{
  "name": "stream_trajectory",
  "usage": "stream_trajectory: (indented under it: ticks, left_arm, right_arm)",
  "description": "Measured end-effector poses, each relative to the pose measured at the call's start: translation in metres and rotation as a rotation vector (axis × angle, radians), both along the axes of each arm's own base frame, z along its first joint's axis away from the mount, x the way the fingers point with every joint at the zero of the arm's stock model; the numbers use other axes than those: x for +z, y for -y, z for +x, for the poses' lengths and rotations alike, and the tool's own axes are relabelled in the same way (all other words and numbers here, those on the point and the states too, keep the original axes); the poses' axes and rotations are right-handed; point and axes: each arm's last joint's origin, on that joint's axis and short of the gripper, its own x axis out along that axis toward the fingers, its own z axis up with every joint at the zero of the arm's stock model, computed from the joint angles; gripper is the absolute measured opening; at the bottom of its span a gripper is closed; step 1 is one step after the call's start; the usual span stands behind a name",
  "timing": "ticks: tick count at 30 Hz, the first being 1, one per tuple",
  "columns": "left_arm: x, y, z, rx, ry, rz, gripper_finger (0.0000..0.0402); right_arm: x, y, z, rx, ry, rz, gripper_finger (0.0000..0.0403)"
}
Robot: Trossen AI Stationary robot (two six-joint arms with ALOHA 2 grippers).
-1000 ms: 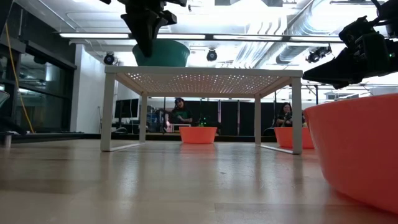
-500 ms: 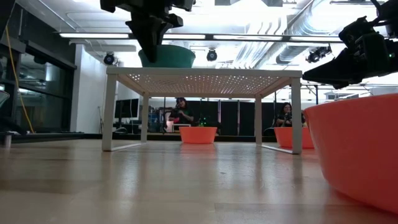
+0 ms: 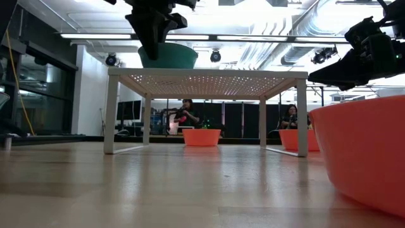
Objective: Pick & Place Mini bowls
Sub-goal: Put the top left white patterned bowl on the shelf, then stack the left white patterned bowl on the white patterned bowl on the shelf
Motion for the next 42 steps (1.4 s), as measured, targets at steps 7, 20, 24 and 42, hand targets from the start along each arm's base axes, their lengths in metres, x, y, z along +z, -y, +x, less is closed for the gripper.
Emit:
stream_trajectory:
  ticks: [7,20,24,42]
  left_arm:
    - [0.0,-0.001,0.0,0.003,0.005,0.018,0.0052]
    - [0.001,0.0,0.001,-0.014,0.011,0.004,0.0062]
    - [0.001,0.0,0.001,-0.012,0.012,0.009,0.0098]
    - [0.046,-0.001,-0.011,-0.002,0.034,0.0,0.0182]
  right_arm:
    - [0.0,0.0,0.0,0.0,0.0,0.0,0.0094]
    - [0.0,0.0,0.0,0.0,0.0,0.0,0.0094]
    - [0.0,0.0,0.0,0.0,0.0,0.0,0.0094]
    - [0.0,0.0,0.0,0.0,0.0,0.0,0.0094]
